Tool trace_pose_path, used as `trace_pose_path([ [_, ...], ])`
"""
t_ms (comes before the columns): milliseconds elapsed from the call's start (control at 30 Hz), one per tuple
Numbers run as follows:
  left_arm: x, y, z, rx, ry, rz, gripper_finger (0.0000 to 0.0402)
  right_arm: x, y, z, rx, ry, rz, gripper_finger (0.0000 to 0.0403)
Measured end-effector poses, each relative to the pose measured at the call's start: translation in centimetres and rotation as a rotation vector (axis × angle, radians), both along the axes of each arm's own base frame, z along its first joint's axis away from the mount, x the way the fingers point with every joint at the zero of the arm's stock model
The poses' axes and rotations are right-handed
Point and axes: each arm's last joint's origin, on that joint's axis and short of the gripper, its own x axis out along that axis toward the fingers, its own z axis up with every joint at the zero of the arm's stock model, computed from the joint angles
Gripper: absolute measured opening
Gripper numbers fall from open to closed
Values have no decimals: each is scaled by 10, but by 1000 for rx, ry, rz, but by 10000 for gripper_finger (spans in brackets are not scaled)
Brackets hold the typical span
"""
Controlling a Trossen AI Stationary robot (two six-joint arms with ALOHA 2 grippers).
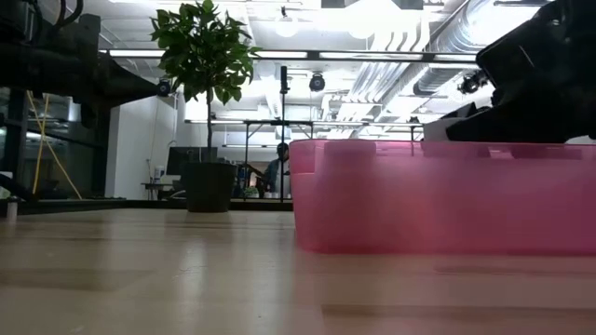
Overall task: Pick and place pill bottles into a basket
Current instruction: Put the white pill bottle into the pink bin, then return to Home Position
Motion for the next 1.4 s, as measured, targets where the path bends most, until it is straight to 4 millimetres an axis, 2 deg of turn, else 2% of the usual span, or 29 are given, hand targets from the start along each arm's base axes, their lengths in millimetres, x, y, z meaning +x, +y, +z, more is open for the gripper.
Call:
trace_pose_path([
  [67, 0, 0, 0, 0, 1, 0, 61, -1, 1, 0, -37, -8, 11, 143],
  [200, 0, 0, 0, 1, 2, 0, 24, -1, 2, -1, -42, -1, 34, 143],
  [333, 0, 0, 0, 0, 2, 0, 22, -1, 2, -1, -33, -1, 32, 143],
  [400, 0, 0, 0, -3, -1, 0, 35, -1, 2, -1, -34, -2, 18, 144],
  [500, 0, 0, 0, -22, -13, 2, 66, -1, 1, 0, -19, 0, -7, 172],
  [567, 0, 0, 0, -24, -14, 2, 73, -1, 1, 0, 5, 2, -14, 196],
  [767, 0, 0, 0, -23, -14, 2, 32, -1, 1, 0, 9, 2, -16, 213],
  [967, 0, 0, 0, -22, -13, 1, 24, 0, 1, 0, 10, 3, -21, 190],
  [1100, 0, 0, 0, -31, -19, 1, 65, 0, 0, 3, 38, -26, -30, 171],
  [1200, 0, 0, 0, -31, -19, 1, 77, 1, -3, 21, 116, -161, -74, 154],
  [1400, 0, 0, 0, -21, -12, 1, 34, -11, -14, 40, 90, -275, -154, 105],
])
